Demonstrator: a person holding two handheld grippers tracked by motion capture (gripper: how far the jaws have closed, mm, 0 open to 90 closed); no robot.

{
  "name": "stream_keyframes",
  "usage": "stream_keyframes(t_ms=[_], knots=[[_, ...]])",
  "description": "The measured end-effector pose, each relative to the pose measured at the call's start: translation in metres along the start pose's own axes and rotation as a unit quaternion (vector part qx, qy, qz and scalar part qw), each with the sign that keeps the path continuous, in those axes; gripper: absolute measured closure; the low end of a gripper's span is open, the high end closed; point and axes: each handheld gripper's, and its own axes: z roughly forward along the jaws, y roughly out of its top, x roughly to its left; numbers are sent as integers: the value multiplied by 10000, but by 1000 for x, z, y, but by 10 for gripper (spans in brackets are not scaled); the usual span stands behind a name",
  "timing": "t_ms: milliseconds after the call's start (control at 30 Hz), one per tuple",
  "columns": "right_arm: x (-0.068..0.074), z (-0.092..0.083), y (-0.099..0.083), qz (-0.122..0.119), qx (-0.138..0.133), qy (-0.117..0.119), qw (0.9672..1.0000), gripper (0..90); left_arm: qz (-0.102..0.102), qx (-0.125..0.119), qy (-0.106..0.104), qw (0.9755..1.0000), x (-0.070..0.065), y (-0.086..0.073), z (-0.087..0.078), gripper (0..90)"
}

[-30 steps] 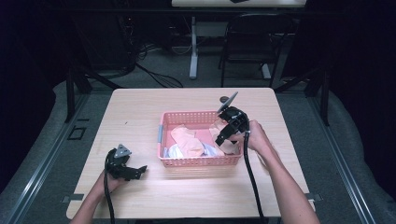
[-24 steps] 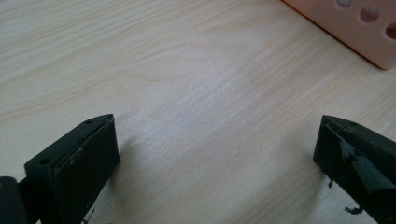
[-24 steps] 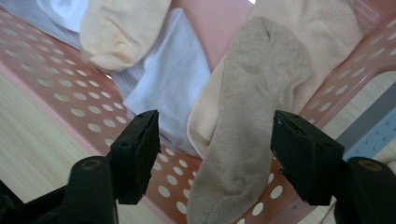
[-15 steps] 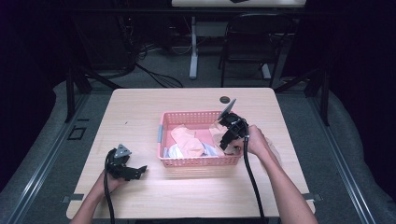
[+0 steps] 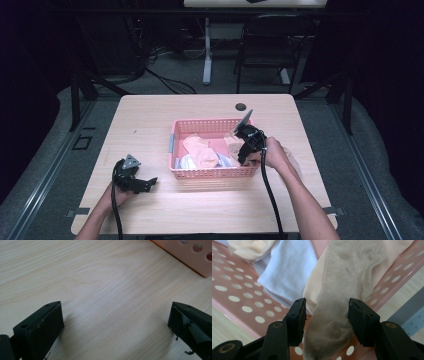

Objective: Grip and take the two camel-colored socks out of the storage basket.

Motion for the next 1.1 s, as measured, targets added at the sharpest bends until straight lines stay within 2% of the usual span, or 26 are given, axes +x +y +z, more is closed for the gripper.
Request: stream_keyframes(t_ms=[33, 133, 200, 300, 333, 367, 433, 467, 533, 567, 633, 867, 1067, 1100], knots=[[-2, 0, 0, -106, 194, 40, 9997, 476, 0, 0, -1, 10000, 0, 0, 0, 0], [-1, 2, -1, -11, 161, 98, 9998, 480, 0, 2, -1, 10000, 0, 0, 0, 0], [0, 3, -1, -10, 131, 28, 9999, 502, -1, 1, 0, 10000, 0, 0, 0, 0], [0, 3, 0, -114, 252, -20, 9996, 565, 1, 1, 0, 10000, 0, 0, 0, 0], [1, 3, 0, -126, 279, -12, 9995, 602, 0, 0, 0, 10000, 0, 0, 0, 0], [3, 4, 0, -70, 248, 3, 9997, 676, 0, 1, 0, 10000, 0, 0, 0, 0], [3, 4, -1, -95, 240, 17, 9997, 694, 0, 0, 0, 10000, 0, 0, 0, 0], [5, 4, 0, -118, 308, -28, 9995, 741, 2, 1, 0, 10000, 0, 0, 0, 0], [6, 3, 0, -153, 300, -46, 9994, 788, 1, 0, 1, 10000, 0, 0, 0, 0], [8, 4, -1, -53, 143, -24, 9999, 805, 1, 1, 0, 10000, 0, 0, 0, 0], [7, -1, 2, -210, 327, -63, 9992, 838, 1, 0, 1, 10000, 0, 0, 0, 0], [10, -11, 3, -233, 254, -121, 9993, 870, -1, 0, 1, 10000, 0, 0, 0, 0], [15, -24, 5, -229, 49, -196, 9995, 875, 1, 3, 0, 10000, 0, 0, 0, 0], [16, -30, 7, -314, 82, -244, 9992, 875, 0, 1, 2, 10000, 0, 0, 0, 0]])
